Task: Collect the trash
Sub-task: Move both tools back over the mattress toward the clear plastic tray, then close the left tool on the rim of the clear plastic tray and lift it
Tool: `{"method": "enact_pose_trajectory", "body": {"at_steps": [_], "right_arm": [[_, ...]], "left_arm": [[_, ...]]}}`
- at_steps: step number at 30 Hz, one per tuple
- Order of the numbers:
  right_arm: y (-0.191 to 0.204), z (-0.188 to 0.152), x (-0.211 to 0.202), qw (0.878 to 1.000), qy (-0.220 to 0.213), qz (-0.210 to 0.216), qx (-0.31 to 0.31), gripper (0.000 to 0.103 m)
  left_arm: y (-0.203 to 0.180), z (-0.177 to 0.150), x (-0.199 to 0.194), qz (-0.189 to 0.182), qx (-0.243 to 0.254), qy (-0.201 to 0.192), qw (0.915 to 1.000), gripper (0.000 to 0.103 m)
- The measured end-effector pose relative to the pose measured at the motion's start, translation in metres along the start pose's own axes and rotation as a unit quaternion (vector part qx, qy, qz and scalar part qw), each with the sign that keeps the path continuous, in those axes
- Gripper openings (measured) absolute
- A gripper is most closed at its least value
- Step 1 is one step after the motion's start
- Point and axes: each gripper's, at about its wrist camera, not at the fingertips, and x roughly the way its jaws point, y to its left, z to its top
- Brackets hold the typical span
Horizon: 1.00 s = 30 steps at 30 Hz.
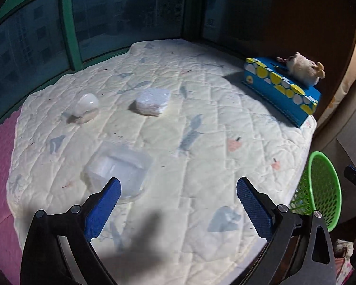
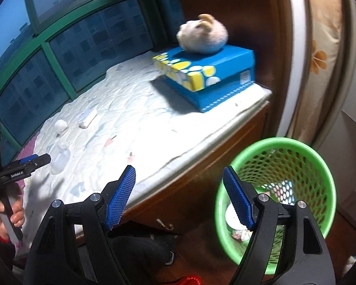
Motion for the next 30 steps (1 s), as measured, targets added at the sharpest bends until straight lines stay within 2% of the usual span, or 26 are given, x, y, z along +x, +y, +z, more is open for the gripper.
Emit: {"method": "enact_pose_trajectory", "body": {"at_steps": [4,9,14,23,30], "right_arm": [[0.025,0.005,0.013,1.000,0.008,0.016,-0.021,0.076],[0.050,0.008,0.027,0.999,0.019,0.029,-0.037,0.076],[0.071,0.010,0.039,0.997,0.030,0.039,-0.053,0.076],[0.101,0.020,0.057,0.995,0.040,0.056,-0.078,0.077],[0.126,0.025,0.073,0.991,0.052,0.069,-0.102,0.077]], "left_arm": [[0.033,-0.002,0.007,0.007,-0.003,0.005,1.0000,0.095],[0.050,-0.001,0.017,0.003,0.011,0.011,0.9999,0.096],[0.052,0.001,0.029,0.002,0.050,0.016,0.9986,0.096],[0.056,0.008,0.046,0.008,0.091,0.022,0.9956,0.096],[0.061,0.010,0.059,0.003,0.097,0.034,0.9947,0.096]]}}
